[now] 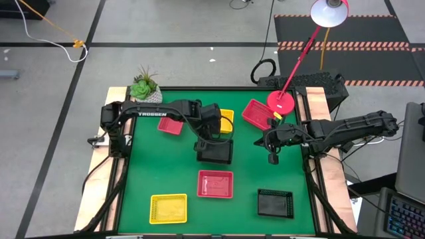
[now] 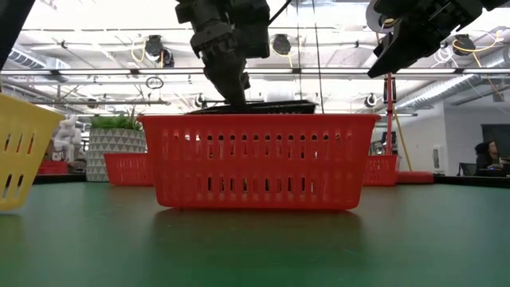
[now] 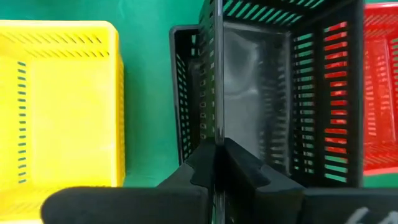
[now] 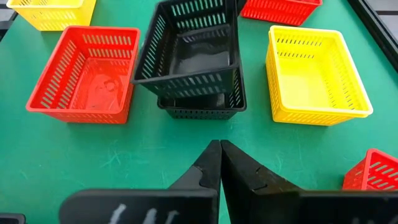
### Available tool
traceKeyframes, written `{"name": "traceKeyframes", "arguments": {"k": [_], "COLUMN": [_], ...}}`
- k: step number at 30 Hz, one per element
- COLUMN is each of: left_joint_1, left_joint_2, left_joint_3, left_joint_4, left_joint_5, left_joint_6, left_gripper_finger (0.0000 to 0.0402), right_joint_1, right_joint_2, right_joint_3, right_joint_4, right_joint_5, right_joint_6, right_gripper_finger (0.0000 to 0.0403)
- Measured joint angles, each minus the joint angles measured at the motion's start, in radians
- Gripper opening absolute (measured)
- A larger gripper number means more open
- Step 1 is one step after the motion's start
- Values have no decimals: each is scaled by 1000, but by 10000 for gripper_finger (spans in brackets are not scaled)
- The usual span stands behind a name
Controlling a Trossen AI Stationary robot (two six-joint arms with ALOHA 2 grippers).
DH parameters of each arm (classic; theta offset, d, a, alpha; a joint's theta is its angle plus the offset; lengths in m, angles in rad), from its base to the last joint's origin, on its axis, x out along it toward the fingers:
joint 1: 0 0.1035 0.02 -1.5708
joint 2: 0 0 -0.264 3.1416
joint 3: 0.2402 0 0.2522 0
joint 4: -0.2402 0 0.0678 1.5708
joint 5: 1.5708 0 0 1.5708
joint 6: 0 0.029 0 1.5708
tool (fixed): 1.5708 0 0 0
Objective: Stack baskets by color
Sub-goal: Stack the top left black basket on the top right black basket
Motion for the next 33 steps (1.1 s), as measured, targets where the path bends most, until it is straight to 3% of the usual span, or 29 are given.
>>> {"name": "traceKeyframes", "arguments": {"k": [27,33], "left_joint_1": [4,4], "left_joint_2": [43,43], "left_joint_3": [-1,-1], "left_joint_4": [36,69], "left_joint_5": [-1,-2], "left_joint_6": [25,20], "left_gripper_finger": [37,91], "right_joint_1": [0,0], "right_joint_2": [0,0], "right_joint_3": [0,0], "right_joint_4": [0,0], "right_joint_5": [0,0], "right_joint_6": [0,0], "right_gripper_finger": [2,2]}}
